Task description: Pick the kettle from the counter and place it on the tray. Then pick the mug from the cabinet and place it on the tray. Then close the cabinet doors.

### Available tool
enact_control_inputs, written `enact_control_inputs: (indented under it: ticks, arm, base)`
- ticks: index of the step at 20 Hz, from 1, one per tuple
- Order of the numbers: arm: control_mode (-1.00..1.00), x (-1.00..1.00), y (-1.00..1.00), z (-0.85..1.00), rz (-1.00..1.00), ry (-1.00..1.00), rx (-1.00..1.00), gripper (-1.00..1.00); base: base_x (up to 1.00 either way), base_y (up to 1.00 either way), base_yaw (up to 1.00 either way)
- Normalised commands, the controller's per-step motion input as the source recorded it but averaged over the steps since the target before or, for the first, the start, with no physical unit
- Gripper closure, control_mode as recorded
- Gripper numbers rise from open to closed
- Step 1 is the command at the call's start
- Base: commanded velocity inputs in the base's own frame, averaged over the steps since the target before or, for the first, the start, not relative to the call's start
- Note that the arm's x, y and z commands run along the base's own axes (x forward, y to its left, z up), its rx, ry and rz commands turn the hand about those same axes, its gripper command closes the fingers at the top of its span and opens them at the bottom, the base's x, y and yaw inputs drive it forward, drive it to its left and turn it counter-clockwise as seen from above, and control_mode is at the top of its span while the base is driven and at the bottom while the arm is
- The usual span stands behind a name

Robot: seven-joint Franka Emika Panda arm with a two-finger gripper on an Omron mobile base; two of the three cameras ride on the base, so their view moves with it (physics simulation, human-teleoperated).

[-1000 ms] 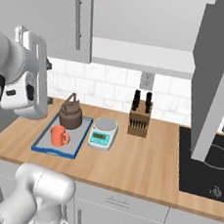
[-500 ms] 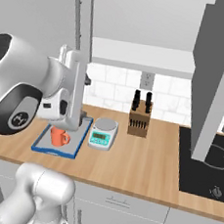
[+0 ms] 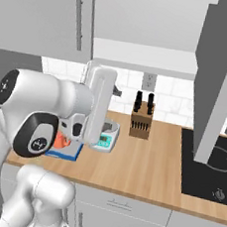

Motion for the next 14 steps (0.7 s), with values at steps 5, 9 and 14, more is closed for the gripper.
enact_control_inputs:
  ticks: [5, 9, 14]
  arm:
    - [-1.00, -0.45, -0.68, 0.00, -0.19, -0.11, 0.03, -1.00]
    - [-1.00, -0.53, -0.63, 0.04, -0.30, 0.00, 0.04, -1.00]
    - [-1.00, -0.49, -0.60, 0.06, -0.27, -0.03, 0.05, -1.00]
  base:
    - [0.00, 0.00, 0.00]
    - [0.00, 0.00, 0.00]
    - [0.00, 0.00, 0.00]
